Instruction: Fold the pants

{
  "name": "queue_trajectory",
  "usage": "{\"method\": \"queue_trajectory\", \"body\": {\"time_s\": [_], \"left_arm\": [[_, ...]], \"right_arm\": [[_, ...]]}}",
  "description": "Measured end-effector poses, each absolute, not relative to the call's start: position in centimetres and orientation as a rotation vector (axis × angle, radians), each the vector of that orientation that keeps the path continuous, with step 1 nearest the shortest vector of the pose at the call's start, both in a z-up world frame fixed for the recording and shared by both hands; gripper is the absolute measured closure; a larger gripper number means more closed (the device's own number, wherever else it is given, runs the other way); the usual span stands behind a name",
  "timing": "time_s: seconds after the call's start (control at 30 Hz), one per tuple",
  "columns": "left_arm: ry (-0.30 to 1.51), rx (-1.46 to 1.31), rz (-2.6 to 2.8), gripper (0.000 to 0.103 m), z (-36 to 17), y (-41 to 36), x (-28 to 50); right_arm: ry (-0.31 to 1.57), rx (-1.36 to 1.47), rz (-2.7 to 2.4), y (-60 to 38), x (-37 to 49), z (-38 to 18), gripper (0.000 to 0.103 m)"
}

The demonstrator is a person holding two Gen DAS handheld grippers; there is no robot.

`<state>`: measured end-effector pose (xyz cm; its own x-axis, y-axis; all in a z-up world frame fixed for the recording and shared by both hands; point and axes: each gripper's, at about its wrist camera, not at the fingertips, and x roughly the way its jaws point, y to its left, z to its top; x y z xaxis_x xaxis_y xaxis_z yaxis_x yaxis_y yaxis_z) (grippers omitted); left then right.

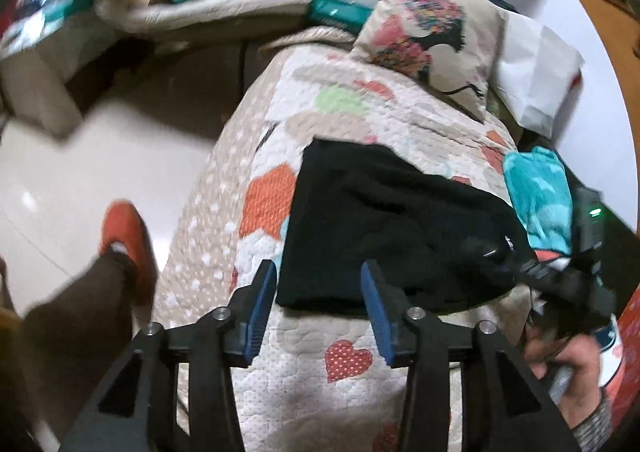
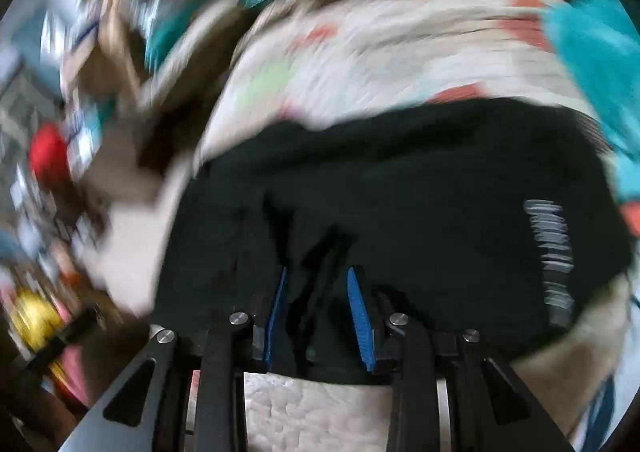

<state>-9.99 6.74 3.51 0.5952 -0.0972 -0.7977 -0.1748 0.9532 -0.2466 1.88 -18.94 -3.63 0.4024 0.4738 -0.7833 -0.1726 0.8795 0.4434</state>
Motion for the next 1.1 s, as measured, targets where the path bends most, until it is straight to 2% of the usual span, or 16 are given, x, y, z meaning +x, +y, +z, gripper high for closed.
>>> {"method": "queue_trajectory", "body": {"time_s": [0.17, 0.2, 0.27, 0.47, 0.73, 0.97, 1.1], "left_arm": [[0.912, -0.239, -0.005, 0.057, 6.5, 2.9, -8.4], [0.909, -0.224, -0.027, 0.055, 7.1, 1.7, -7.7], [0.912, -0.207, -0.061, 0.049, 7.6, 0.2, -6.2], [0.922, -0.116, -0.133, 0.048, 8.1, -4.8, -0.5], [0.98, -0.004, -0.272, 0.048, 5.4, -9.7, 5.7], [1.046, 0.154, -0.453, 0.048, 2.0, -16.8, 11.2], [1.134, 0.161, -0.505, 0.048, -1.6, -20.4, 14.8]], "right_arm": [[0.914, 0.458, 0.3, -26.7, -0.2, 0.5, 0.069], [0.888, 0.489, 0.276, -28.1, -0.8, 0.8, 0.066], [0.86, 0.575, 0.223, -30.6, -2.1, 0.6, 0.061], [0.877, 0.767, 0.124, -33.4, -3.3, -1.8, 0.06], [0.981, 0.784, 0.056, -31.7, -3.8, -6.2, 0.06], [0.961, 0.757, 0.021, -31.2, -2.1, -8.2, 0.06], [0.924, 0.727, -0.005, -31.4, -0.7, -8.3, 0.056]]}}
